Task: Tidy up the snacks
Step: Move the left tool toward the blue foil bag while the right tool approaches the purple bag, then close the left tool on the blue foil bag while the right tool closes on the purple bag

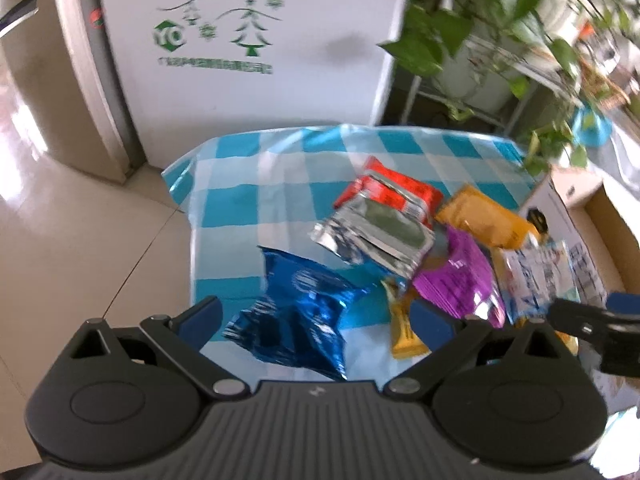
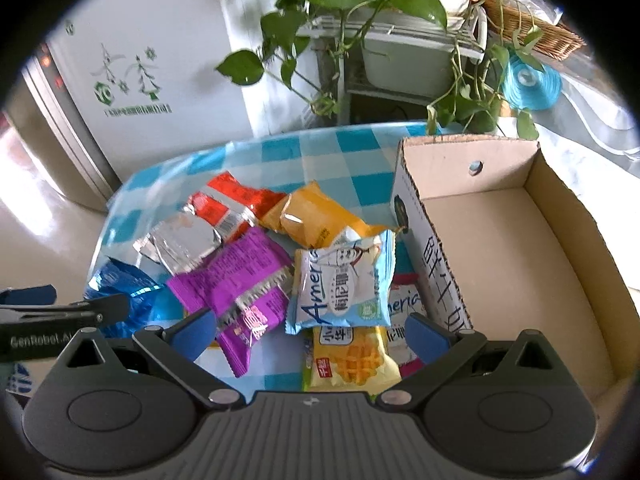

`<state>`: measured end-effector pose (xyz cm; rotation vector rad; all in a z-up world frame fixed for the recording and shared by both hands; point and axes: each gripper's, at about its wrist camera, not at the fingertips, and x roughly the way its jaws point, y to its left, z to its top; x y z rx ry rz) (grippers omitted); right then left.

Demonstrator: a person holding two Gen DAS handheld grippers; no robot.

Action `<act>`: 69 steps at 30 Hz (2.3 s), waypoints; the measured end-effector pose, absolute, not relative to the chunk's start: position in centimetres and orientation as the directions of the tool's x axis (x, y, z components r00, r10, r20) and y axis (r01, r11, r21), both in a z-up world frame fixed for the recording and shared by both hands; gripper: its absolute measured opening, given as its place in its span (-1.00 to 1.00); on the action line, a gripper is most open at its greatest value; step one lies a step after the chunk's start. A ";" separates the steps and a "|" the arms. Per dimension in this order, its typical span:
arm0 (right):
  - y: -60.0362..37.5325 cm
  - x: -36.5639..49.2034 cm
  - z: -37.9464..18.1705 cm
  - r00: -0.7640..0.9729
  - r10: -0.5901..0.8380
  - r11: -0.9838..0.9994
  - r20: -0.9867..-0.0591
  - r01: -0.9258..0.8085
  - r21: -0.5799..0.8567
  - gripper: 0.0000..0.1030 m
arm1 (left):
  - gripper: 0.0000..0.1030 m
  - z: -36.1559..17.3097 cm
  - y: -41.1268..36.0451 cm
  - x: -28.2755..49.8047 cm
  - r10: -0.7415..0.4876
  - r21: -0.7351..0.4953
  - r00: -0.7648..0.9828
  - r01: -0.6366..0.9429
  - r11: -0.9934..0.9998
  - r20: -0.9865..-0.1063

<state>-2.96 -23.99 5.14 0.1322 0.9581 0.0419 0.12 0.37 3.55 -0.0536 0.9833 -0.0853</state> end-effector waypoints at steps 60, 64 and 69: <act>-23.2 3.5 -2.4 0.448 0.352 0.764 -0.822 0.371 0.528 0.93 | 1.00 -4.1 0.9 3.1 -0.040 -0.021 0.487 0.045 0.999 -0.872; -23.1 3.6 -2.7 0.448 0.350 0.761 -0.823 0.377 0.529 0.80 | 0.99 -4.0 0.9 2.7 -0.036 -0.016 0.495 0.044 0.999 -0.868; -23.4 3.1 -2.7 0.452 0.347 0.764 -0.822 0.372 0.527 0.51 | 0.83 -3.8 1.2 2.3 -0.035 -0.024 0.516 0.029 0.999 -0.856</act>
